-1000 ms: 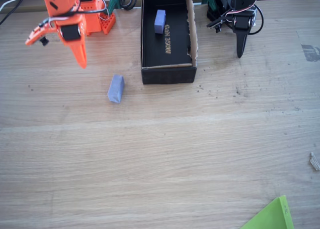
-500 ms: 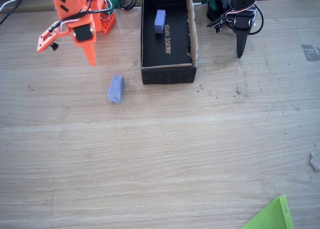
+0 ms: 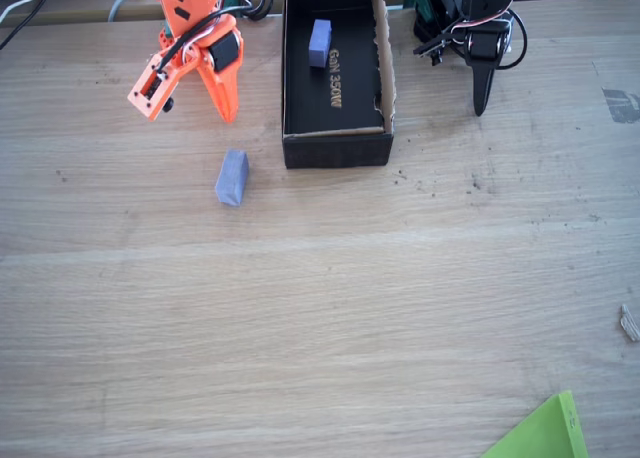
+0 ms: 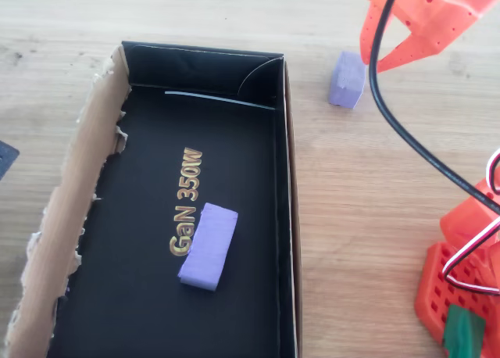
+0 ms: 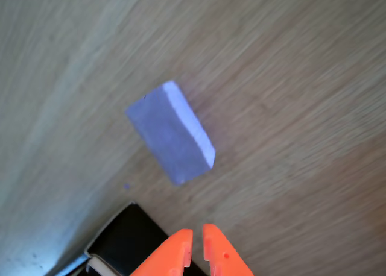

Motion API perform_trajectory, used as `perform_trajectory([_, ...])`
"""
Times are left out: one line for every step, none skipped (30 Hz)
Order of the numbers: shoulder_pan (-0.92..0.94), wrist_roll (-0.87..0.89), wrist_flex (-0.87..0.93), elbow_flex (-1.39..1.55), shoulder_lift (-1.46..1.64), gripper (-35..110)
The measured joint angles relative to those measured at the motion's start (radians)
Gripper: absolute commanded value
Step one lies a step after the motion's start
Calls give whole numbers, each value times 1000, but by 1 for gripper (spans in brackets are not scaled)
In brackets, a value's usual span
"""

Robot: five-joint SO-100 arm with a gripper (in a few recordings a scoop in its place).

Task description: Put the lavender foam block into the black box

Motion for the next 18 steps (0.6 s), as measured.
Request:
perform_trajectory([-3, -3, 0, 0, -9, 0])
perform_trajectory([-12, -6, 0, 0, -14, 0])
perform_trajectory([-17, -6, 0, 0, -15, 0])
perform_trajectory([-17, -6, 0, -2, -15, 0])
perform_trajectory([-15, -5, 0, -3, -15, 0])
perform_trajectory([-12, 6, -2, -3, -18, 0])
perform_trajectory([-8, 9, -14, -3, -18, 0])
perform_trajectory([-3, 15, -34, -3, -18, 0])
perform_trajectory([-3, 12, -55, -3, -18, 0])
perform_trajectory([-3, 9, -63, -3, -18, 0])
perform_trajectory([-5, 9, -66, -3, -18, 0])
perform_trajectory([-5, 12, -71, -3, -18, 0])
perform_trajectory([-5, 14, -80, -3, -18, 0])
perform_trajectory([2, 15, -84, -3, -18, 0])
perform_trajectory([6, 21, -87, -3, -18, 0])
perform_trajectory([12, 28, -87, -3, -18, 0])
perform_trajectory([17, 29, -87, -3, -18, 0])
perform_trajectory([20, 29, -87, -3, -18, 0])
